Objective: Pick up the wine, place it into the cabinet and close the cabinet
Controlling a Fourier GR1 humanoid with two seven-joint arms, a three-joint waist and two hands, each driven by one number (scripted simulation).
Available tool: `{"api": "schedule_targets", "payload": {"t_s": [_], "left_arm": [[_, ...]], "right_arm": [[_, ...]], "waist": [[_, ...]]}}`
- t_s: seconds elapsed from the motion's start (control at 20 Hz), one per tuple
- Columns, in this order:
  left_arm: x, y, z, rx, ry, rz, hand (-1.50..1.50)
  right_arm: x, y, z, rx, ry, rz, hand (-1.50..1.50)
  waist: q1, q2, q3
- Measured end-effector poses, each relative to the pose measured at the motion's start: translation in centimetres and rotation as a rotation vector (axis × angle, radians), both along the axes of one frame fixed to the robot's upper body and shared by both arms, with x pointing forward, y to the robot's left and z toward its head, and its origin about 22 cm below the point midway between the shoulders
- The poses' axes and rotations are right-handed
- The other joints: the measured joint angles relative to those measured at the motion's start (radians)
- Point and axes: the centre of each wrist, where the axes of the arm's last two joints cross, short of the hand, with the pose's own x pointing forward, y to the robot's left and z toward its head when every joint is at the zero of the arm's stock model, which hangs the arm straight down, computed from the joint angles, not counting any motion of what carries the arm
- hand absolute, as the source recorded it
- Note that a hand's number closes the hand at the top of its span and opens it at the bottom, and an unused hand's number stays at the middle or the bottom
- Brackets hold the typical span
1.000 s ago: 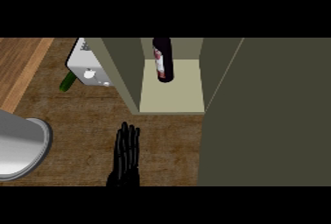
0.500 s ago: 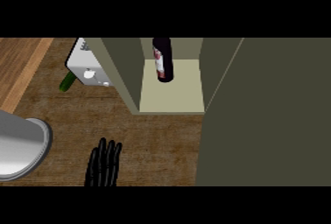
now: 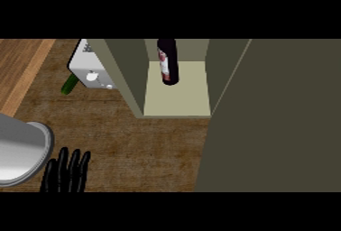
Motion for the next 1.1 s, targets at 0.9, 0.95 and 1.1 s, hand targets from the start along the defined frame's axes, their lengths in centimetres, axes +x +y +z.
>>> {"api": "schedule_targets", "payload": {"t_s": [0.9, 0.95, 1.1], "left_arm": [[-0.3, 9.1, 1.8, 0.019, -0.012, 0.080, -1.50], [-0.4, 9.4, 1.8, 0.022, -0.009, 0.079, -1.50], [-0.2, 10.6, 2.1, 0.025, -0.008, 0.077, -1.50]], "right_arm": [[-3.1, 7.2, 0.0, 0.051, 0.079, 0.339, 1.50], [-3.4, 7.5, 0.2, 0.049, 0.079, 0.334, 1.50], [-3.9, 8.2, 0.4, 0.047, 0.058, 0.277, 1.50]], "waist": [[0.002, -0.008, -0.002], [0.002, -0.009, -0.002], [0.001, -0.008, -0.002]]}}
